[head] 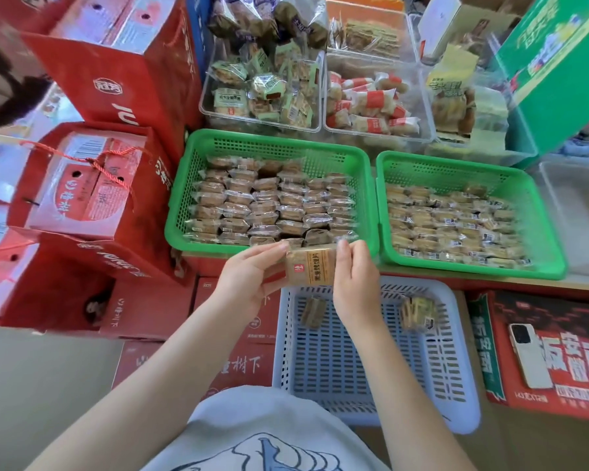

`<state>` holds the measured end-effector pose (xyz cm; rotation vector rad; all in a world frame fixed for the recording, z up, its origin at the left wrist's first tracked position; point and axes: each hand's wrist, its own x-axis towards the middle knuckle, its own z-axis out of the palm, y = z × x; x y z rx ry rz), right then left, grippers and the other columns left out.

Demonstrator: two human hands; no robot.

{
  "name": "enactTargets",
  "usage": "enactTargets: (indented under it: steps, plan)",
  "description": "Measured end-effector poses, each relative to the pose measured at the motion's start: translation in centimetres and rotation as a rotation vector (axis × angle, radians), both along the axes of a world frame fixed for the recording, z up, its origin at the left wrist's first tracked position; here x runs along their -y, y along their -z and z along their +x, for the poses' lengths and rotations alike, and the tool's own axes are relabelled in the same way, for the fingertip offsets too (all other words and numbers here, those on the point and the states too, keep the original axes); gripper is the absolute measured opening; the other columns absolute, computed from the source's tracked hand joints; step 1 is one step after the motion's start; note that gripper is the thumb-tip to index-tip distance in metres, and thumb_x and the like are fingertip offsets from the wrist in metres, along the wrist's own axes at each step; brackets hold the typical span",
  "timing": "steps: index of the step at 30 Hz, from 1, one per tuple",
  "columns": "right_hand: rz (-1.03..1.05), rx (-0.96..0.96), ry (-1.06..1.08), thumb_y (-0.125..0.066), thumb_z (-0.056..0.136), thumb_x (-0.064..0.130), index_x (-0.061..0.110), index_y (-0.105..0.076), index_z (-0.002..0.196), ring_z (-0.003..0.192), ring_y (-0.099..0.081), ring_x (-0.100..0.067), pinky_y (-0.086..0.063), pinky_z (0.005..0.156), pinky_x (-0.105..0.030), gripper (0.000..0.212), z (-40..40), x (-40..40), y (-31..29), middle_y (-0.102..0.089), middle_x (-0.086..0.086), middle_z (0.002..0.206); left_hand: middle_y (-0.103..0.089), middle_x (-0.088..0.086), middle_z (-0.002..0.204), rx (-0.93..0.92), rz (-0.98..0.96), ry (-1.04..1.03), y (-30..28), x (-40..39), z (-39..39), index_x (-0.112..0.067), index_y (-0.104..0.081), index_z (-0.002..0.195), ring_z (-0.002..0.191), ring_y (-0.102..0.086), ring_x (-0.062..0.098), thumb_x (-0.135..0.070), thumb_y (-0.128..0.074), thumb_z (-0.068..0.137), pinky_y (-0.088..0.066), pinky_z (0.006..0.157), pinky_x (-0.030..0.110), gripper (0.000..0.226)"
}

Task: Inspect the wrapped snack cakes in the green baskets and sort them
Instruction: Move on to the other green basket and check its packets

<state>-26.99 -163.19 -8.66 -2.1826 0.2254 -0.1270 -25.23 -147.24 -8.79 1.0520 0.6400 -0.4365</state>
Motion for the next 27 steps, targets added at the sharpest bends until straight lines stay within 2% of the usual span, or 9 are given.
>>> enactTargets:
  steps: [4, 7, 10, 13, 18, 20, 23, 25, 27]
  plan:
    - [-0.043, 0.045, -0.064, -0.041, 0.106, 0.028, 0.009, -0.043, 0.078, 0.05, -0.04, -0.013, -0.027, 0.044, -0.025, 0.034, -0.5, 0.6, -0.1, -0.04, 0.004, 0.058, -0.075, 0.02, 0.102, 0.029, 0.145, -0.008, 0.1, -0.9, -0.9, -0.001, -0.067, 0.101, 0.1, -0.073, 0.032, -0.009, -0.066, 0.095, -0.06, 0.084, 0.041, 0.01]
    - [0.064, -0.028, -0.02, -0.042, 0.106, 0.029, 0.01, -0.048, 0.092, 0.055, -0.045, -0.012, -0.037, 0.052, -0.03, 0.024, -0.7, 0.8, -0.4, -0.052, -0.001, 0.069, -0.075, 0.017, 0.099, 0.118, 0.277, 0.098, -0.4, -0.8, -1.4, -0.002, -0.063, 0.099, 0.09, -0.075, 0.026, -0.011, -0.06, 0.1, -0.062, 0.076, 0.037, 0.01]
    - [0.437, -0.227, 0.031, -0.048, 0.103, 0.035, 0.018, -0.058, 0.109, 0.071, -0.064, -0.009, -0.051, 0.062, -0.024, 0.02, -0.8, 0.9, -1.6, -0.068, -0.001, 0.085, -0.074, 0.012, 0.093, 0.212, 0.333, 0.178, -0.9, -0.8, -1.6, -0.006, -0.063, 0.099, 0.085, -0.072, 0.024, -0.011, -0.055, 0.102, -0.061, 0.073, 0.036, 0.01]
    - [0.841, -0.37, 0.022, -0.051, 0.102, 0.033, 0.014, -0.066, 0.108, 0.073, -0.07, -0.015, -0.054, 0.056, -0.027, 0.025, -0.9, 1.5, -2.2, -0.073, -0.003, 0.085, -0.07, 0.015, 0.096, 0.269, 0.256, 0.254, -1.2, -0.9, -1.0, -0.011, -0.065, 0.111, 0.086, -0.067, 0.024, -0.007, -0.052, 0.104, -0.059, 0.08, 0.039, 0.016]
    - [1.134, -0.348, 0.18, -0.048, 0.103, 0.021, 0.011, -0.062, 0.091, 0.056, -0.062, -0.014, -0.041, 0.041, -0.021, 0.021, -0.6, 1.7, -2.3, -0.069, -0.004, 0.073, -0.064, 0.018, 0.092, 0.296, 0.195, 0.307, -1.5, -0.6, -0.1, -0.01, -0.069, 0.097, 0.075, -0.058, 0.02, -0.006, -0.052, 0.103, -0.054, 0.069, 0.03, 0.018]
    - [1.199, -0.359, 0.263, -0.051, 0.102, 0.021, 0.012, -0.063, 0.089, 0.048, -0.059, -0.01, -0.036, 0.035, -0.017, 0.02, -0.4, 1.6, -2.3, -0.069, -0.003, 0.07, -0.069, 0.014, 0.092, 0.277, 0.212, 0.271, -1.5, -0.2, 0.1, -0.011, -0.068, 0.102, 0.076, -0.06, 0.019, -0.006, -0.056, 0.101, -0.054, 0.069, 0.029, 0.013]
    - [1.236, -0.369, 0.385, -0.053, 0.102, 0.022, 0.012, -0.064, 0.091, 0.033, -0.037, -0.005, -0.026, 0.032, -0.016, 0.018, 0.1, 1.4, -2.0, -0.062, 0.002, 0.056, -0.073, 0.006, 0.088, 0.301, 0.25, 0.222, -1.7, 0.4, 0.3, -0.014, -0.062, 0.11, 0.075, -0.067, 0.017, -0.005, -0.062, 0.098, -0.056, 0.072, 0.031, 0.015]
    - [1.238, -0.363, 0.455, -0.051, 0.104, 0.022, 0.012, -0.062, 0.09, 0.031, -0.027, -0.006, -0.021, 0.032, -0.018, 0.02, 0.5, 1.2, -1.9, -0.053, 0.003, 0.046, -0.074, 0.0, 0.088, 0.391, 0.335, 0.284, -2.2, 0.8, 0.1, -0.015, -0.062, 0.106, 0.078, -0.071, 0.015, -0.013, -0.067, 0.095, -0.059, 0.073, 0.03, 0.012]
    - [1.225, -0.353, 0.501, -0.049, 0.105, 0.02, 0.011, -0.06, 0.087, 0.03, -0.025, -0.006, -0.019, 0.032, -0.018, 0.022, 1.0, 1.0, -1.7, -0.049, 0.004, 0.043, -0.073, -0.005, 0.095, 0.521, 0.524, 0.416, -2.2, 1.0, -0.2, -0.022, -0.063, 0.104, 0.084, -0.071, 0.009, -0.028, -0.078, 0.087, -0.059, 0.076, 0.025, 0.024]
